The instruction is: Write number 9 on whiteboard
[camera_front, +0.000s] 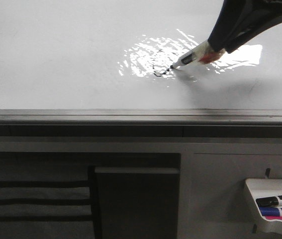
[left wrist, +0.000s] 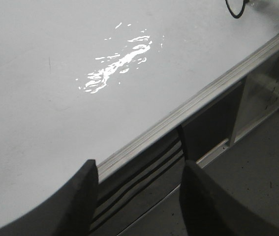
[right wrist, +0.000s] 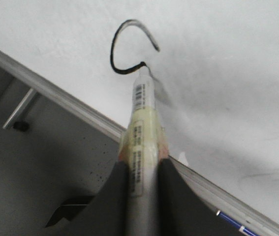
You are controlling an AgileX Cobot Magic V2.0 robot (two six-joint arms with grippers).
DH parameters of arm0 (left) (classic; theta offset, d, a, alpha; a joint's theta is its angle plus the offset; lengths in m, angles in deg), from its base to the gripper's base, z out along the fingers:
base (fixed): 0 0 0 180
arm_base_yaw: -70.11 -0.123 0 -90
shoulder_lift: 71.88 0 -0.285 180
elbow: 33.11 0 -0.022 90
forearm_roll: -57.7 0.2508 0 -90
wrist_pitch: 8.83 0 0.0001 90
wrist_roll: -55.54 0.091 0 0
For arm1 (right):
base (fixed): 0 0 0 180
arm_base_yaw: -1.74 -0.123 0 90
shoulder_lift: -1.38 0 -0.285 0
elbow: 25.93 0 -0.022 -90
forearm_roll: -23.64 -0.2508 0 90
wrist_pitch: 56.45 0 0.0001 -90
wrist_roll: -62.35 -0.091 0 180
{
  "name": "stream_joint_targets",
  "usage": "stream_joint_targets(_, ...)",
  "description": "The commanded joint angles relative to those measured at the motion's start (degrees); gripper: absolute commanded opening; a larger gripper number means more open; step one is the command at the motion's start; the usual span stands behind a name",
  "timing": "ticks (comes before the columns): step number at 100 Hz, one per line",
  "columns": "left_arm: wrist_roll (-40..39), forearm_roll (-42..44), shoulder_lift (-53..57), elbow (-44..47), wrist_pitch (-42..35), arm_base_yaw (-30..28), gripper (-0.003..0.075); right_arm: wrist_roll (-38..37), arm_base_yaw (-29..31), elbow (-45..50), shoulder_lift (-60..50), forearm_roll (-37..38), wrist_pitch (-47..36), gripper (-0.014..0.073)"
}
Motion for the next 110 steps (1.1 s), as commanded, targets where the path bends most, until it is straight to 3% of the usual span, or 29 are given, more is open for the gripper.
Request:
stream_joint_targets(1, -0.69, -2.06, 0.45, -1.53, -3.86, -0.15, 0.0347, -0.67, 0.86, -1.65, -2.18, 1.95, -5.33, -0.0046)
stream_joint_targets(56, -0.69, -2.06, 0.33, -1.53, -4.22, -0.15, 0.0347, -0.55, -1.75, 3.37, -1.19, 1.84, -0.94, -0.0046)
stream_joint_targets(73, 2.03, -6.85, 0.33, -1.77, -4.11, 0.85, 0.0347, 0.11, -3.55, 1.31, -2.52, 1.58, 0.99, -0.0046)
stream_joint_targets(87, 12.34, -13.60, -0.95, -3.18, 0.36, 5.35, 0.0347, 7.47, -7.48, -2.41, -5.20, 1.44, 7.85, -0.0046)
stream_joint_targets(110, 17.63, -14.10, -7.64, -8.42, 5.34, 16.94, 0.0347, 22.39, -15.78, -5.75, -10.61, 1.44, 15.23, -0.0046)
